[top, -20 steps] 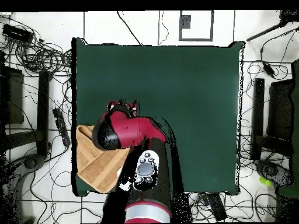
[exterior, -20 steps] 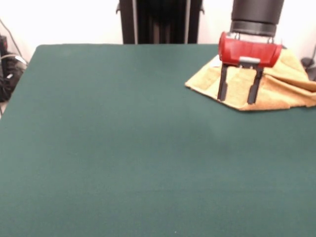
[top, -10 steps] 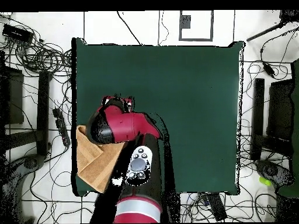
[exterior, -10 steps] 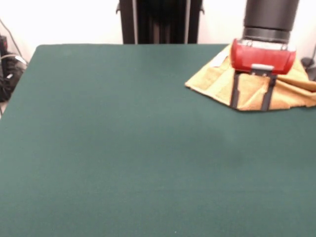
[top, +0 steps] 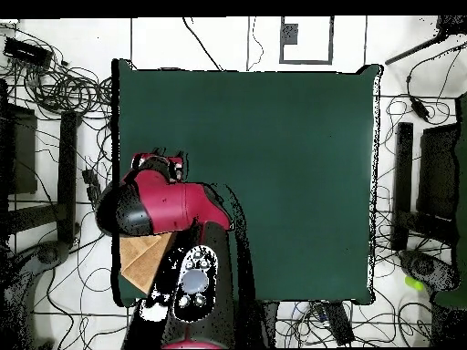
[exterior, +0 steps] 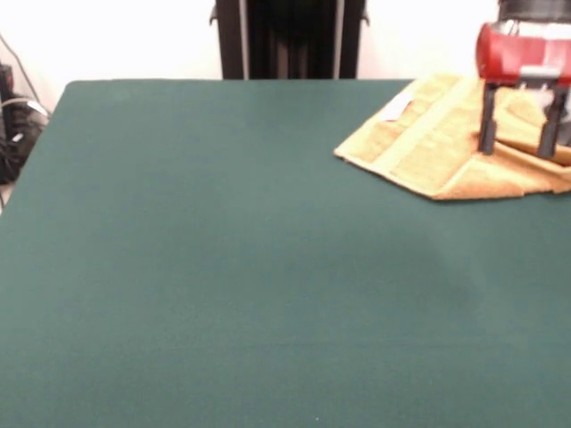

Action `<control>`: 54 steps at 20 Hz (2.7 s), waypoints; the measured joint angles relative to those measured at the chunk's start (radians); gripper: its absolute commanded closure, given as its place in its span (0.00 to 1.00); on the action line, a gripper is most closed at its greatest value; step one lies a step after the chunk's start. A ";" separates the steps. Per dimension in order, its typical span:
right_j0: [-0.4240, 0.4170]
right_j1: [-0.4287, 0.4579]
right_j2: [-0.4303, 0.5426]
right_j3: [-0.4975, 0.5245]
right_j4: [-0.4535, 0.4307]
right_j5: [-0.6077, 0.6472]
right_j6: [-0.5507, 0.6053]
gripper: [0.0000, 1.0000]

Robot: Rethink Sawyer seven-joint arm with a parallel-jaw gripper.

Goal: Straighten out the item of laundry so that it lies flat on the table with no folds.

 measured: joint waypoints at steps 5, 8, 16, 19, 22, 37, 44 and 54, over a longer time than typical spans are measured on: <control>-0.014 -0.078 0.030 0.095 0.001 0.000 0.000 0.00; -0.029 -0.099 0.044 0.146 0.001 -0.005 0.000 0.00; -0.034 -0.077 0.051 0.201 0.001 -0.119 0.000 0.00; -0.032 -0.062 0.054 0.206 0.001 -0.187 0.000 0.00; -0.032 -0.056 0.056 0.206 0.001 -0.198 0.000 0.00; 0.030 0.013 0.056 0.206 0.012 -0.204 0.000 0.00; 0.037 0.042 0.056 0.205 0.018 -0.276 0.000 0.00; 0.044 0.095 0.056 0.205 0.036 -0.312 0.000 0.00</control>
